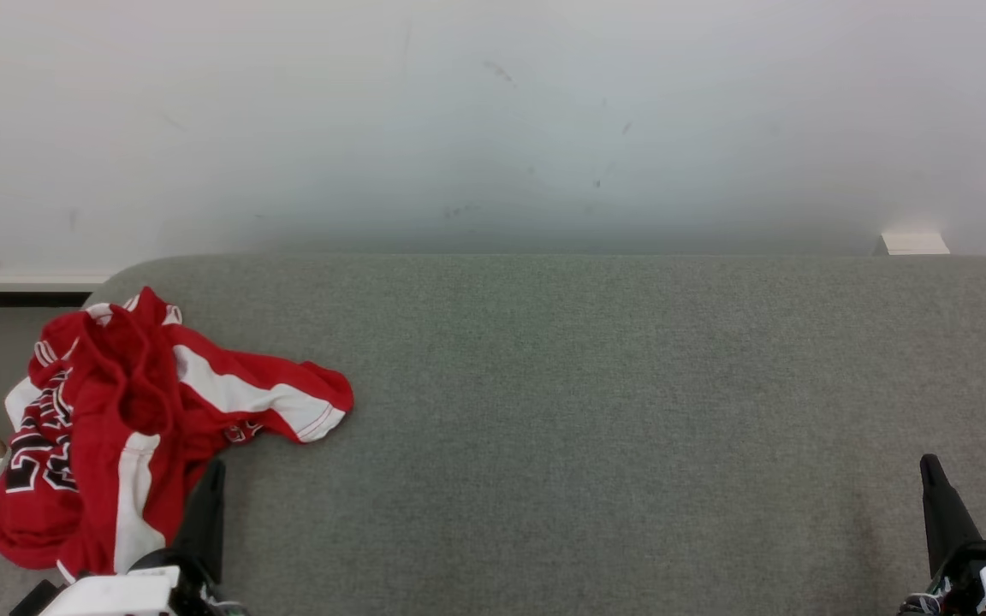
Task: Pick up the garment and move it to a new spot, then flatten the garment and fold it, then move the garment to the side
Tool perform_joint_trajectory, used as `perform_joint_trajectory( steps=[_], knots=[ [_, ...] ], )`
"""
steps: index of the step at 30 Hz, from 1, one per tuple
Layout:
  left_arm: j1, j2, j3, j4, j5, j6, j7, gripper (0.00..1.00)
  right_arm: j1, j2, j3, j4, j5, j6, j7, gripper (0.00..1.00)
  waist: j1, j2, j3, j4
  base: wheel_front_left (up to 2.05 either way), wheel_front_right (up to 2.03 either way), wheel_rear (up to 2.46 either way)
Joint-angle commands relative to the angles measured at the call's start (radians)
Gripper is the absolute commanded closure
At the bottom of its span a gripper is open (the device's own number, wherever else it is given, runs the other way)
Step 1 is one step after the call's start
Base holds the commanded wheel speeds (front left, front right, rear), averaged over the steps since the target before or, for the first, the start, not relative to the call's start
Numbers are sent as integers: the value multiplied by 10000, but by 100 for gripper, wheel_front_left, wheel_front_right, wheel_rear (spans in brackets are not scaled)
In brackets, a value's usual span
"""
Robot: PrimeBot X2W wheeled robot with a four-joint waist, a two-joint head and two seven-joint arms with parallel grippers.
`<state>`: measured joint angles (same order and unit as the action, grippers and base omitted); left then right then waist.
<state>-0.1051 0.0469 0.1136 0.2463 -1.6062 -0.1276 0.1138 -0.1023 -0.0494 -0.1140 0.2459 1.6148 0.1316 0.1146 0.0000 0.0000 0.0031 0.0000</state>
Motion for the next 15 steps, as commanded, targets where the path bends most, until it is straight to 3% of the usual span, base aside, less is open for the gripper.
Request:
perform_joint_trajectory(
  steps=[1,15],
  knots=[
    [-68,65,17,-31,-128,-68,37,100,-114,-20,-41,-37,-52,-18,36,100,0,0,0,0,0,0,0],
    [-68,65,17,-31,-129,-68,37,100,-114,-20,-38,-37,-48,-18,34,100,0,0,0,0,0,0,0]
  ],
)
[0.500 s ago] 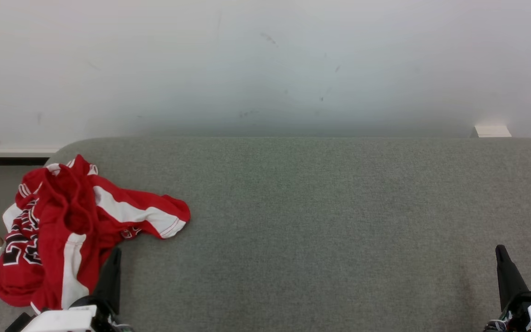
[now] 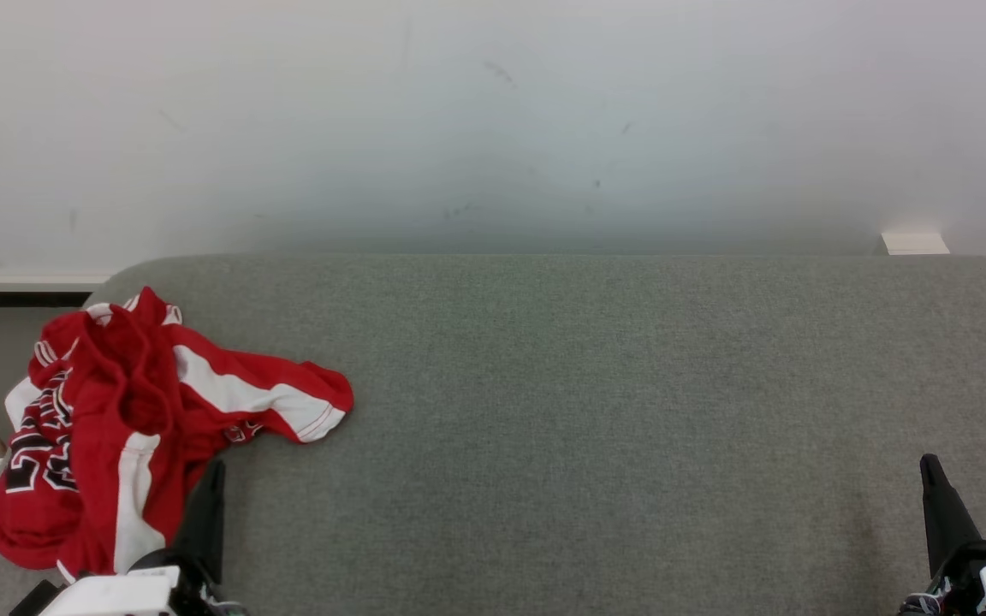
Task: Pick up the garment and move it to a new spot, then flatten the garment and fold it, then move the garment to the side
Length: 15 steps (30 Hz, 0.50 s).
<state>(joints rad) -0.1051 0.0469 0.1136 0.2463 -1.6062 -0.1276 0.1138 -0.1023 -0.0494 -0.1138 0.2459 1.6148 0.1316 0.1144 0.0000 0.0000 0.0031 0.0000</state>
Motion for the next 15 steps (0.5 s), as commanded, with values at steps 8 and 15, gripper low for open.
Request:
perform_joint_trajectory(
  steps=[8,15],
  knots=[
    [-68,65,17,-31,-129,-68,37,100,-114,-20,-38,-37,-46,-18,34,100,0,0,0,0,0,0,0],
    [-68,65,17,-31,-129,-70,37,100,-114,-20,-36,-37,-45,-18,33,100,0,0,0,0,0,0,0]
  ],
)
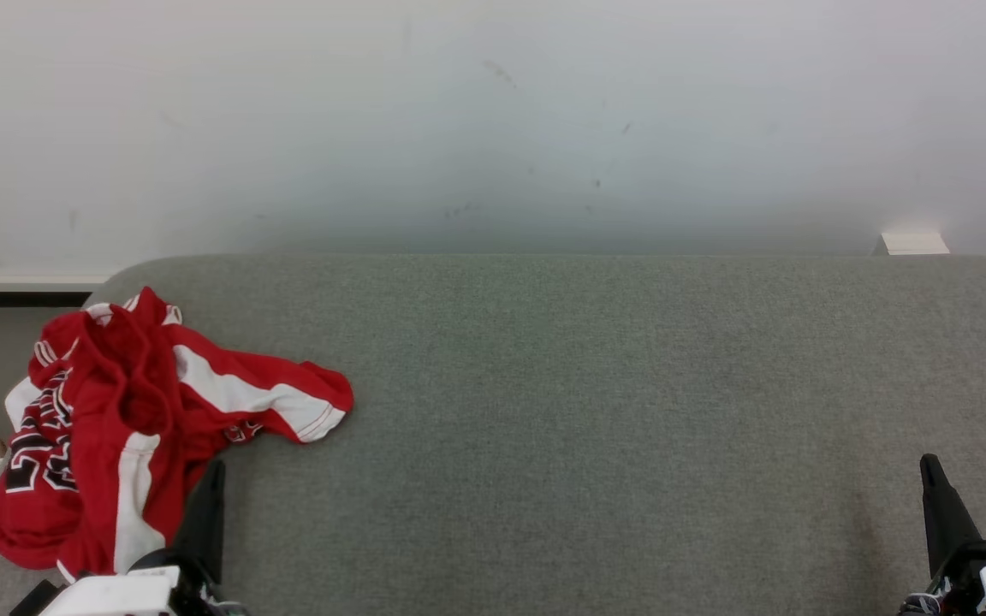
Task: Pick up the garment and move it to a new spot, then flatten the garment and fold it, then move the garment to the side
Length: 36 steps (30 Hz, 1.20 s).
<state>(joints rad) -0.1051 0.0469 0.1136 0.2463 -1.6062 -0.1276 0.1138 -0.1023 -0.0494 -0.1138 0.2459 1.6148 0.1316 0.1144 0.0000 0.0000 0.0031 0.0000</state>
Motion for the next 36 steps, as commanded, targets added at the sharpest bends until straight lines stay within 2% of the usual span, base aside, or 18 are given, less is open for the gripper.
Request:
perform_joint_trajectory(
  steps=[1,22,23,27,36],
  knots=[
    [-68,65,17,-31,-129,-68,37,100,-114,-20,-36,-37,-45,-18,33,100,0,0,0,0,0,0,0],
    [-68,65,17,-31,-129,-68,37,100,-114,-20,-32,-37,-42,-18,30,100,0,0,0,0,0,0,0],
    [0,0,0,-1,0,0,-1,0,-1,0,0,-1,-1,0,0,0,0,0,0,0,0,0,0],
    [211,-91,-29,258,9,47,-36,0,215,106,59,239,-12,2,-29,0,0,0,3,0,0,0,0],
    [149,-72,-159,-131,180,37,-500,0,146,62,532,-135,-319,0,-487,0,0,0,8,0,0,0,0]
  ],
)
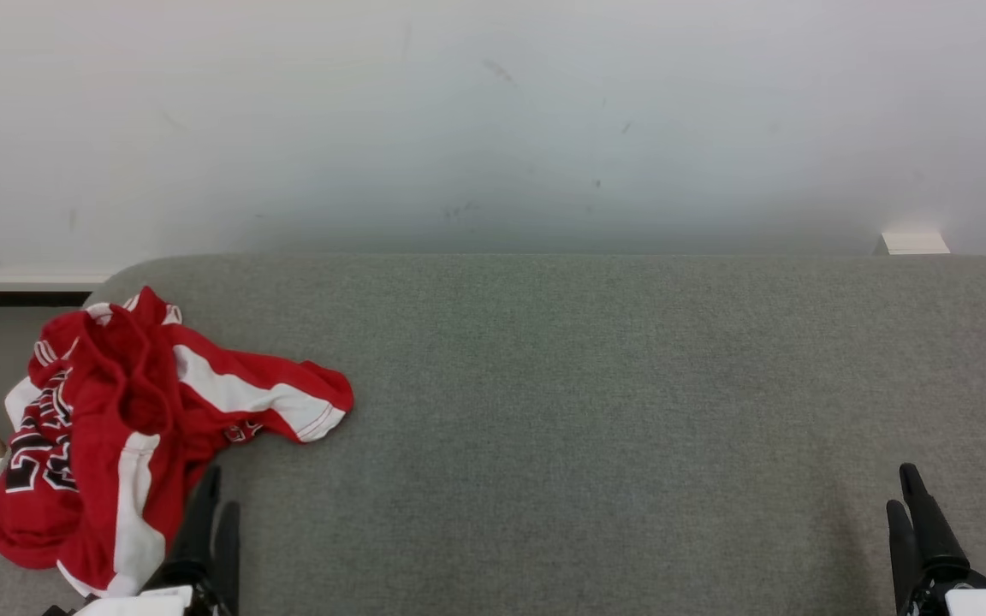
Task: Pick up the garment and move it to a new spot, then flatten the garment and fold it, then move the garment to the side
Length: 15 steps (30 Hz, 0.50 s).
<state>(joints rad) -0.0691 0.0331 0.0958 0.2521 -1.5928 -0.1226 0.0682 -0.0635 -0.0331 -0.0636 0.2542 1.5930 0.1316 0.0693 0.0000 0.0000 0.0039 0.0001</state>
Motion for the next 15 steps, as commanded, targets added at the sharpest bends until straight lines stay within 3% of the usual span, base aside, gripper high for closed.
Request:
perform_joint_trajectory(
  steps=[1,15],
  knots=[
    [-212,68,6,-244,103,-14,-91,0,-251,-114,88,-255,-153,0,-88,0,0,0,-2,-2,0,0,0],
    [-173,96,-216,-797,2588,-30,-710,0,-356,-303,790,-991,-2180,-2,-719,0,0,0,-14,-11,0,0,0]
  ],
)
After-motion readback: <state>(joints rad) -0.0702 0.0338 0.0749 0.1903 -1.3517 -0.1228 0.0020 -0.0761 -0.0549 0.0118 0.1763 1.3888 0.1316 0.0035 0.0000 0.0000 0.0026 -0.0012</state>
